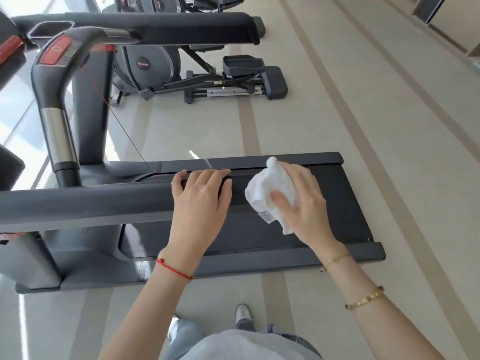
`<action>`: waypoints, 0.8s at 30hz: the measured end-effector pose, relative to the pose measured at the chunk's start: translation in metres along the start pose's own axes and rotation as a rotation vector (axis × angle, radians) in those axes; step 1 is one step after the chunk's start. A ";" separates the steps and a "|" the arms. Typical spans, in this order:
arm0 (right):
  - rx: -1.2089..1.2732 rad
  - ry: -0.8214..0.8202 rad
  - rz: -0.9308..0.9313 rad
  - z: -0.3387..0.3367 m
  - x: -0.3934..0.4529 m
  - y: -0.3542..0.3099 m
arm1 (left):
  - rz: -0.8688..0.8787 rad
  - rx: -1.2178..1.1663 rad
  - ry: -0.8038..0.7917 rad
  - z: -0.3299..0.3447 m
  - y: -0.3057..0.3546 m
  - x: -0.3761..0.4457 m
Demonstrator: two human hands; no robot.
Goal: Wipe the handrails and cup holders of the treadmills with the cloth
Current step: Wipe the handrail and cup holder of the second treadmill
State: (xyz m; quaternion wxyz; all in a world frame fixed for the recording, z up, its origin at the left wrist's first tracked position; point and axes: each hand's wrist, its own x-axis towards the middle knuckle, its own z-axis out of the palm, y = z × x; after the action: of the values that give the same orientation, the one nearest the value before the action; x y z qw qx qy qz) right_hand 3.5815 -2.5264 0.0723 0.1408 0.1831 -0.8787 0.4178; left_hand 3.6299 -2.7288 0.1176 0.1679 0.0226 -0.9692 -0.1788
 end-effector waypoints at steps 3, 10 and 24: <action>0.182 -0.082 0.151 -0.005 0.017 0.008 | -0.009 0.024 0.015 0.003 0.002 0.000; 0.390 -0.135 0.316 -0.008 0.020 0.011 | -0.001 0.012 0.024 0.004 0.001 0.000; -0.566 -0.067 -0.334 0.025 0.044 -0.048 | -0.025 -0.137 0.063 -0.019 -0.029 -0.010</action>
State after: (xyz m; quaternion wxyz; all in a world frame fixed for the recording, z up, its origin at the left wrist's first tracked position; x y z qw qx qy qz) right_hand 3.5611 -2.5834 0.1076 0.2239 0.2919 -0.9219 0.1220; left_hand 3.6451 -2.7607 0.1206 0.1971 0.0289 -0.9485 -0.2462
